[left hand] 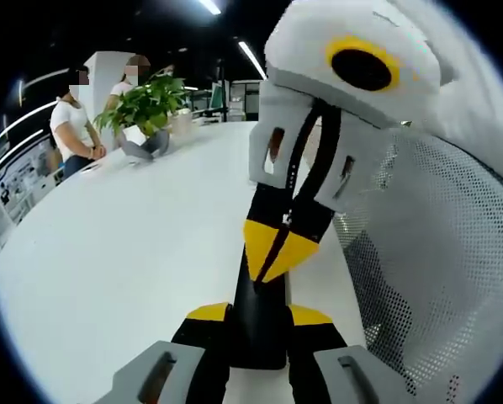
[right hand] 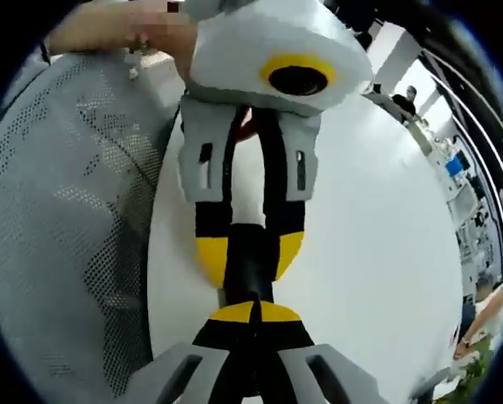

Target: Press the specified remote control buttons in sequence, fully releasing each button before pressing the next.

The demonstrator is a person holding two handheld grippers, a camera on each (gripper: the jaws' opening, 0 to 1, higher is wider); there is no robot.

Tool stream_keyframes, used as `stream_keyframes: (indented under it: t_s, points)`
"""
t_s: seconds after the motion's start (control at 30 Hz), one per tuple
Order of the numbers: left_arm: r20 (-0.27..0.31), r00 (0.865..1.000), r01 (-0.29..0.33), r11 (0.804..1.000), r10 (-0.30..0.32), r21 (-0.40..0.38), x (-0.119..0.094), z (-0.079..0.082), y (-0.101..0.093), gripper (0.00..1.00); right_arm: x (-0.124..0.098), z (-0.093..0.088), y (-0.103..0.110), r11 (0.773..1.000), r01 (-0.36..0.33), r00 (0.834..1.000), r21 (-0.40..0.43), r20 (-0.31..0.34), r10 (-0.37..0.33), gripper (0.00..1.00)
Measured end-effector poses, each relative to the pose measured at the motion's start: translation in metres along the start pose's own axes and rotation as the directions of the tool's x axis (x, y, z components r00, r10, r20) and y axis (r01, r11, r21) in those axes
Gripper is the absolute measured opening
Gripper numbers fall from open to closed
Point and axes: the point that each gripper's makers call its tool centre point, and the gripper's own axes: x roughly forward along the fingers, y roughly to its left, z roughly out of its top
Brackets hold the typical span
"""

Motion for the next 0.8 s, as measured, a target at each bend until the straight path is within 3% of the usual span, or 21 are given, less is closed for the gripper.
stream_keyframes:
  t_s: [0.13, 0.23, 0.3, 0.4, 0.43, 0.5, 0.6, 0.8]
  points:
    - [-0.003, 1.000, -0.001, 1.000, 0.001, 0.000, 0.001, 0.000, 0.000, 0.24, 0.000, 0.000, -0.002, 0.992, -0.009, 1.000, 0.126, 0.015, 0.007, 0.00]
    - [-0.003, 1.000, 0.000, 1.000, 0.000, -0.002, 0.001, 0.000, 0.001, 0.24, -0.001, 0.000, -0.003, 0.982, -0.002, 0.996, 0.189, 0.084, -0.014, 0.00]
    - [-0.002, 1.000, -0.002, 1.000, 0.002, -0.001, 0.001, 0.000, 0.001, 0.24, -0.002, 0.000, -0.003, 0.963, -0.047, 0.990, 0.266, 0.143, 0.009, 0.00]
    - [0.006, 1.000, -0.005, 1.000, 0.005, -0.002, 0.001, 0.000, 0.001, 0.24, -0.007, -0.002, 0.001, 0.916, -0.147, 0.983, 0.372, 0.160, 0.093, 0.00]
    - [0.007, 1.000, -0.004, 1.000, 0.004, -0.002, 0.001, 0.000, 0.001, 0.24, -0.008, -0.001, 0.005, 0.917, -0.166, 0.981, 0.364, 0.157, 0.115, 0.00]
    - [0.007, 1.000, -0.003, 1.000, 0.003, 0.001, 0.001, 0.000, 0.001, 0.24, -0.007, 0.000, 0.006, 0.951, -0.136, 0.983, 0.278, 0.156, 0.094, 0.00]
    - [0.009, 1.000, -0.001, 1.000, 0.001, 0.000, 0.001, 0.000, 0.001, 0.24, -0.006, 0.000, 0.005, 0.942, -0.133, 0.984, 0.309, 0.153, 0.089, 0.00]
    - [0.005, 1.000, 0.000, 1.000, 0.000, -0.004, 0.001, 0.000, 0.001, 0.24, -0.003, 0.001, 0.002, 0.947, -0.130, 0.987, 0.294, 0.126, 0.096, 0.00]
